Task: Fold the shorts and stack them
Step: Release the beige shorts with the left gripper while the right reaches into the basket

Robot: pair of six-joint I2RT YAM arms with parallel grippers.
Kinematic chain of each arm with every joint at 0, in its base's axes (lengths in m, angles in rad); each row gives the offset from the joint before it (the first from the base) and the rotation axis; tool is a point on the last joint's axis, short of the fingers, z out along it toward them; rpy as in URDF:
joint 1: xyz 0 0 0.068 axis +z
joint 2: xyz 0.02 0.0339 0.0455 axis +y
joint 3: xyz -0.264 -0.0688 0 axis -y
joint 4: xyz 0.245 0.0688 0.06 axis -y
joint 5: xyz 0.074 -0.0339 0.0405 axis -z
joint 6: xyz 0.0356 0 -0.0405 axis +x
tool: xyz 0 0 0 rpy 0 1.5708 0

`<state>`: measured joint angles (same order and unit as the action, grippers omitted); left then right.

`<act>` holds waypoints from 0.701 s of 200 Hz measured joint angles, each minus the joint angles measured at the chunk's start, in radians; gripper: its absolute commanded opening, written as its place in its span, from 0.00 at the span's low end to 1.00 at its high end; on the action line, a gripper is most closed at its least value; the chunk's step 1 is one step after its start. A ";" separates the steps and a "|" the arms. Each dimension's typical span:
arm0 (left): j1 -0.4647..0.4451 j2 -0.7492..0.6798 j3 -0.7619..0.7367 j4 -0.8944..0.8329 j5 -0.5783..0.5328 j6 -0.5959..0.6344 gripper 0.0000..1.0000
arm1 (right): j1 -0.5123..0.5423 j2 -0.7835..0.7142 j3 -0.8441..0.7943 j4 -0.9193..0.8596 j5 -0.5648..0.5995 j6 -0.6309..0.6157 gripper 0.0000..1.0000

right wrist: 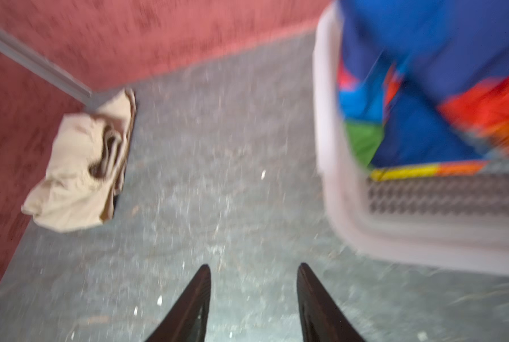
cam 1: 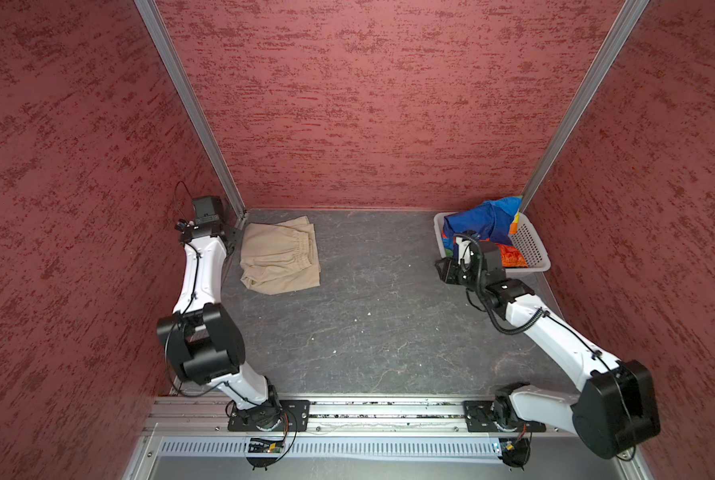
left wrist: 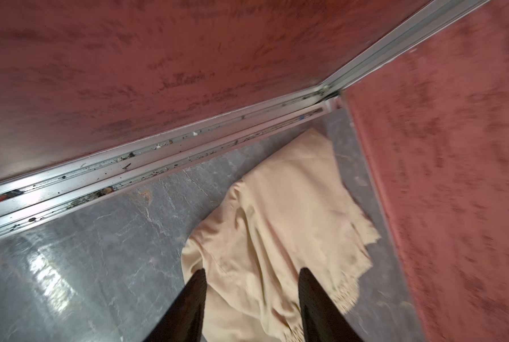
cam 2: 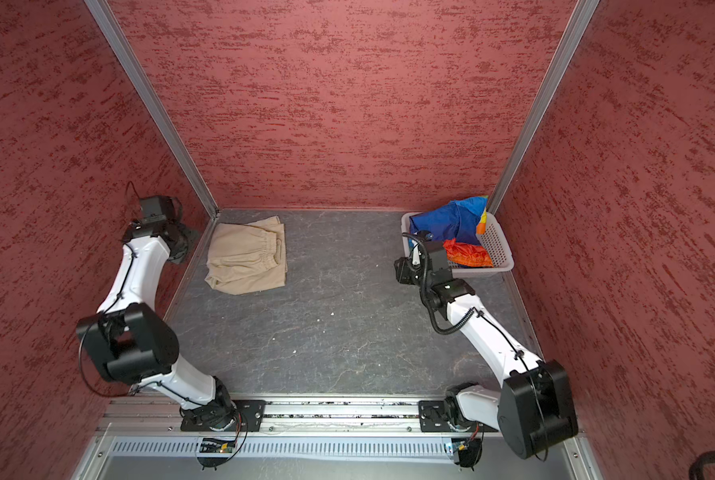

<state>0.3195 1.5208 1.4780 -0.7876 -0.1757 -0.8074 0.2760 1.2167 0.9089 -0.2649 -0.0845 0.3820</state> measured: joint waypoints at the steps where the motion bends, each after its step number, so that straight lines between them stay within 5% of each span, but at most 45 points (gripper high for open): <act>1: 0.000 -0.006 -0.003 0.001 0.000 0.000 0.53 | -0.002 -0.001 0.002 0.000 0.001 0.000 0.61; 43: -0.141 -0.328 -0.273 0.061 0.079 -0.031 0.57 | -0.123 0.076 0.189 -0.049 0.074 0.027 0.99; 93: -0.468 -0.482 -0.570 0.093 0.134 -0.052 0.66 | -0.236 0.390 0.463 -0.101 0.176 0.030 0.99; 140: -0.504 -0.496 -0.704 0.089 0.175 -0.040 0.80 | -0.283 0.753 0.810 -0.191 0.244 0.010 0.97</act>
<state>-0.1841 1.0248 0.7738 -0.6983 -0.0006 -0.8471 -0.0067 1.9701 1.7191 -0.4557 0.1596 0.3920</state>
